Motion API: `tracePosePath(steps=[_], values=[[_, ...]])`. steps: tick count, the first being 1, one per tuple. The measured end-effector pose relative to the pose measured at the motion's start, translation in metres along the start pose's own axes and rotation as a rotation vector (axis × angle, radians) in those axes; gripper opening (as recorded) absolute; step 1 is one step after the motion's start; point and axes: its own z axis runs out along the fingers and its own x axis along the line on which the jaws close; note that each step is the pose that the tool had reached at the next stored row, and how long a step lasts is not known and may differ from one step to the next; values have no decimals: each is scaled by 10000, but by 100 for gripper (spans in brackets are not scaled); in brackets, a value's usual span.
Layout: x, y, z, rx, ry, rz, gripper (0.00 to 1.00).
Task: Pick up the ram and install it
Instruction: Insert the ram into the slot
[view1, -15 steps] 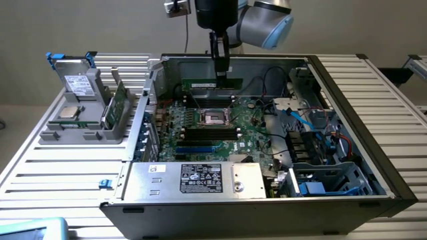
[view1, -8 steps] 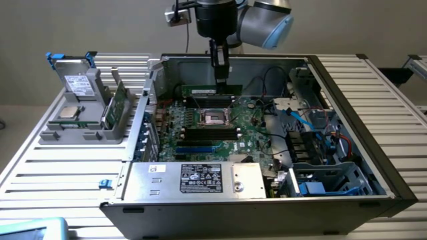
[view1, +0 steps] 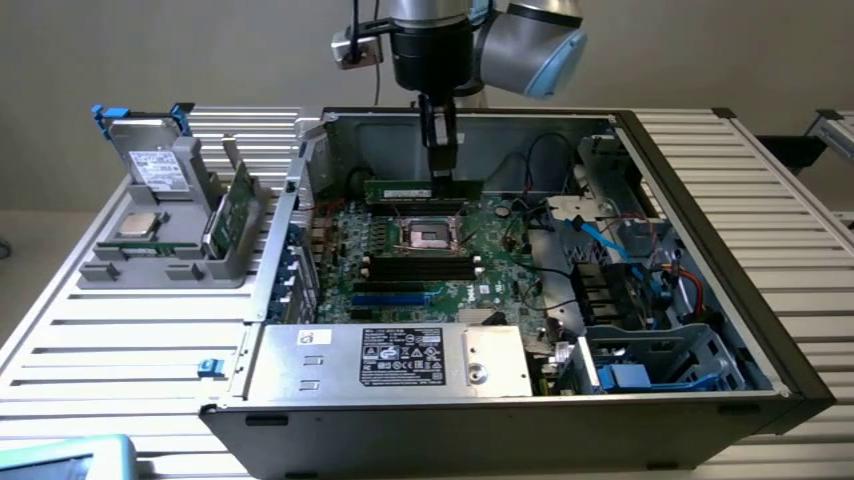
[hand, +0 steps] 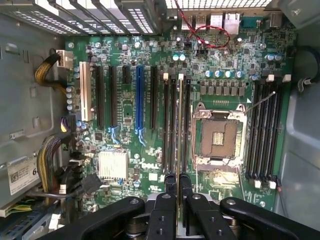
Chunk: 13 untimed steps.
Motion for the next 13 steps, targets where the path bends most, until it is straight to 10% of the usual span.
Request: tracePosePath(steps=[13], values=[[-16,24,235,1,-1,0,14]])
